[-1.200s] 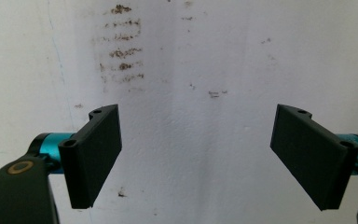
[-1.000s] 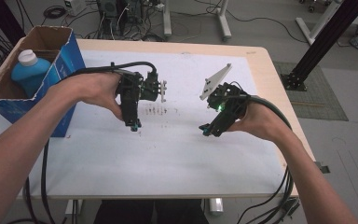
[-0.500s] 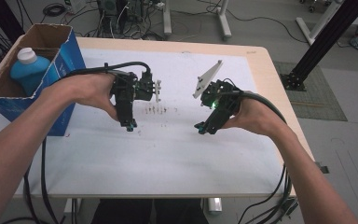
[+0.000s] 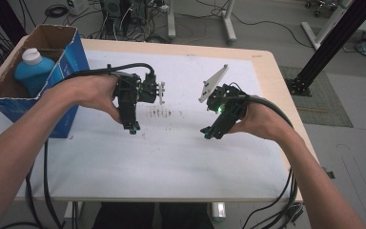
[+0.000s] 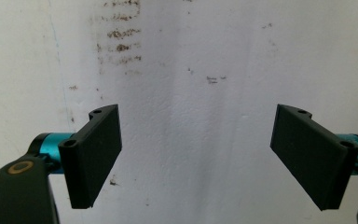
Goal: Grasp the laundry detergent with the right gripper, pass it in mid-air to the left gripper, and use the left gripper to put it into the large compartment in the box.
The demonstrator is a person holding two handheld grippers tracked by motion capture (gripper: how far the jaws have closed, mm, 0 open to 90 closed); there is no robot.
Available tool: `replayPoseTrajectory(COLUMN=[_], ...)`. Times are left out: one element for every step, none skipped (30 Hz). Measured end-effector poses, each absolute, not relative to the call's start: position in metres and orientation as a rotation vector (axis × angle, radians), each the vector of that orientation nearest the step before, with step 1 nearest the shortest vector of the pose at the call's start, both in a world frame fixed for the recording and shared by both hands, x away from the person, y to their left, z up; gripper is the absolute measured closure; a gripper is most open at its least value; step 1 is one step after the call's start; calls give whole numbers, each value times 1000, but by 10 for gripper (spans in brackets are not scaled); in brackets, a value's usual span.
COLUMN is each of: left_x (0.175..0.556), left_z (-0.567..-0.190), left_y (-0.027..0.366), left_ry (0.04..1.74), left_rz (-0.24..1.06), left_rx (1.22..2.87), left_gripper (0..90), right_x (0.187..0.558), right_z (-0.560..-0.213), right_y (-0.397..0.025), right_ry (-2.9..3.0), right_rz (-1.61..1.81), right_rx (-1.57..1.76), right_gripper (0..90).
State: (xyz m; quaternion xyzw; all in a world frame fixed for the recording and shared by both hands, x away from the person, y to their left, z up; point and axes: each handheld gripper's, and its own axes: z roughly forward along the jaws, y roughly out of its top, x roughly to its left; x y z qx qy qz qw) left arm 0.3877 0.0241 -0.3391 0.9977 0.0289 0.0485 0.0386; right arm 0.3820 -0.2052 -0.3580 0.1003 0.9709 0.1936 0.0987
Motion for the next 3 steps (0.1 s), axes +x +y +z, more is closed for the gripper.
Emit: replayPoseTrajectory(left_x=[387,387,387], left_z=[-339,-339,-339], left_y=[25,25,25], left_ry=[95,94,98], left_rz=[150,150,151], left_rx=[3057,3057,3055], left_gripper=[165,165,165], right_x=[382,381,381], right_z=[-358,-357,-357], right_y=[-205,-205,-206], right_ry=[2871,2871,2871], right_rz=[572,573,572], right_rx=[296,293,292], right_gripper=[126,126,126])
